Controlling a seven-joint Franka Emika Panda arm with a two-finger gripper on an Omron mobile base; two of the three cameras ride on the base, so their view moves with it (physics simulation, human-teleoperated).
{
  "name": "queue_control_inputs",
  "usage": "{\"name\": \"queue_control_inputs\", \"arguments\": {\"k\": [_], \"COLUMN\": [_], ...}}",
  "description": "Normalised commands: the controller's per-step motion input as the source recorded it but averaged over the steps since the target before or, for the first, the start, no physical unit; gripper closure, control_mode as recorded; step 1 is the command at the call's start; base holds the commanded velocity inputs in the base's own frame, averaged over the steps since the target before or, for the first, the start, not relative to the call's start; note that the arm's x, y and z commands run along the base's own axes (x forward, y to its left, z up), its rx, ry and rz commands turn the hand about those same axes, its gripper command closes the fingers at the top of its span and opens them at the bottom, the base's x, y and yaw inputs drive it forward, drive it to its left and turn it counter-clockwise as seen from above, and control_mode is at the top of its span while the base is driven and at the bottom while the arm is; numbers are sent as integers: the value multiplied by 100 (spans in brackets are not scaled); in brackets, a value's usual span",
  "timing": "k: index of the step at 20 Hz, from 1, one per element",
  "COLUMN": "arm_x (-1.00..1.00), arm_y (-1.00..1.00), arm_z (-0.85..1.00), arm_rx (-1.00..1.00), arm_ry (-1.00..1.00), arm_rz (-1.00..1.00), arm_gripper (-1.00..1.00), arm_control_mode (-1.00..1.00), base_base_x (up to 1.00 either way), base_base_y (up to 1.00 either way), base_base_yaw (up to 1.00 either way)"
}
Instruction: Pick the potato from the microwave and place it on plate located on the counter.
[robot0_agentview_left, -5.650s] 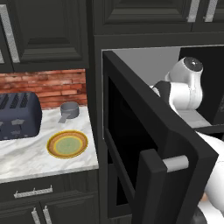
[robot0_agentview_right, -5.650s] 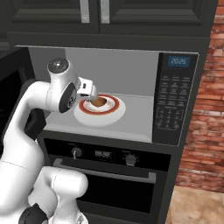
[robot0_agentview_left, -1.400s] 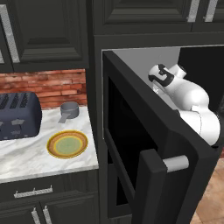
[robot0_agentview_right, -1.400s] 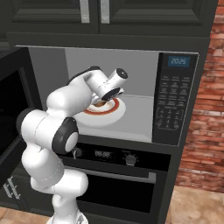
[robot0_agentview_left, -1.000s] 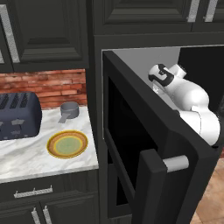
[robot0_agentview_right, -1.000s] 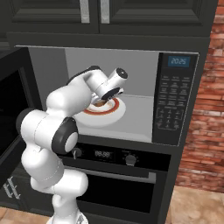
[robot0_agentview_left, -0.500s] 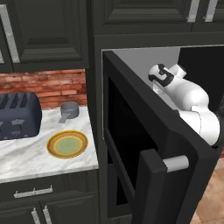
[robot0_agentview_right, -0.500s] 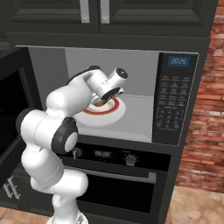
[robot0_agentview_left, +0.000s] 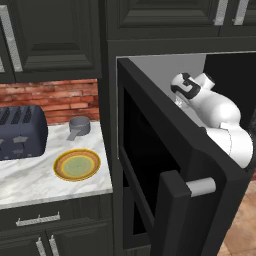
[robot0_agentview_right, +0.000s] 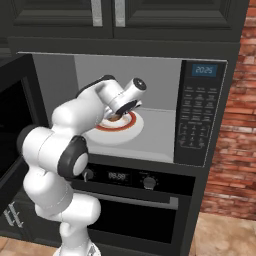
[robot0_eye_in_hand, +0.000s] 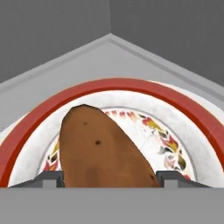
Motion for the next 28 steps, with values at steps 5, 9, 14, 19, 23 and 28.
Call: {"name": "queue_control_inputs", "arguments": {"k": [5,9,14,19,23,28], "arm_x": [0,0,0,-6,-44,-76], "arm_y": [2,8,2,0,0,0], "arm_z": [3,11,15,19,24,25], "arm_rx": [0,0,0,1,0,0], "arm_ry": [-10,-4,-1,0,0,0], "arm_rz": [-11,-18,-19,-24,-31,-21], "arm_gripper": [100,100,100,100,100,100], "arm_control_mode": [-100,-100,-100,-100,-100,-100], "base_base_x": [0,0,0,0,0,0], "base_base_y": [0,0,0,0,0,0], "base_base_yaw": [0,0,0,0,0,0]}}
